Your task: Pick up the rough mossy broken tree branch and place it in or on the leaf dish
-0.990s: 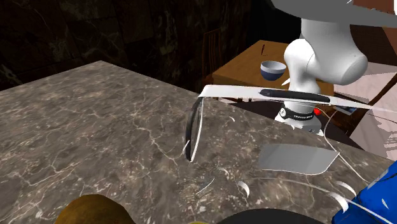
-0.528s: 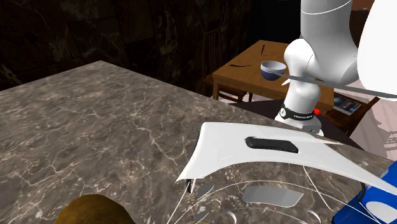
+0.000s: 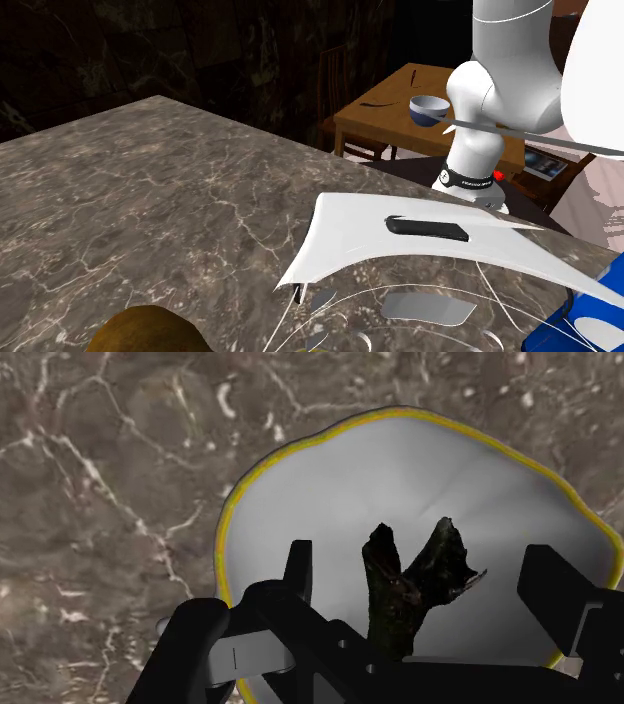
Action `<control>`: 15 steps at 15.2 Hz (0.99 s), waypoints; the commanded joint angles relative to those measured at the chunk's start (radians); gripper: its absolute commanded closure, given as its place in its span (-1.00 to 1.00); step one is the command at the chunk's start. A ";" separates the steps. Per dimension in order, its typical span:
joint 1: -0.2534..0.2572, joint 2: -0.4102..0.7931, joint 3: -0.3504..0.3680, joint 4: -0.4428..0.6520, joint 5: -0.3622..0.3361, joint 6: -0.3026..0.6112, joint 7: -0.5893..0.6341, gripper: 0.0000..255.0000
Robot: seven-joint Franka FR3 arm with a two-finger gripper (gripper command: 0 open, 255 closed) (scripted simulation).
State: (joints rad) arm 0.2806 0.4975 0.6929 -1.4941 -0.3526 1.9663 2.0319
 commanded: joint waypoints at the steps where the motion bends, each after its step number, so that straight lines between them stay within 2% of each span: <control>1: 0.000 0.000 0.000 0.000 0.000 0.000 0.000 -1.00; 3: 0.000 0.000 0.000 0.000 0.000 0.000 0.000 -1.00; 7: 0.000 -0.035 0.015 0.080 0.027 -0.106 -0.019 -1.00; 15: 0.001 -0.035 0.015 0.080 0.027 -0.106 -0.019 -1.00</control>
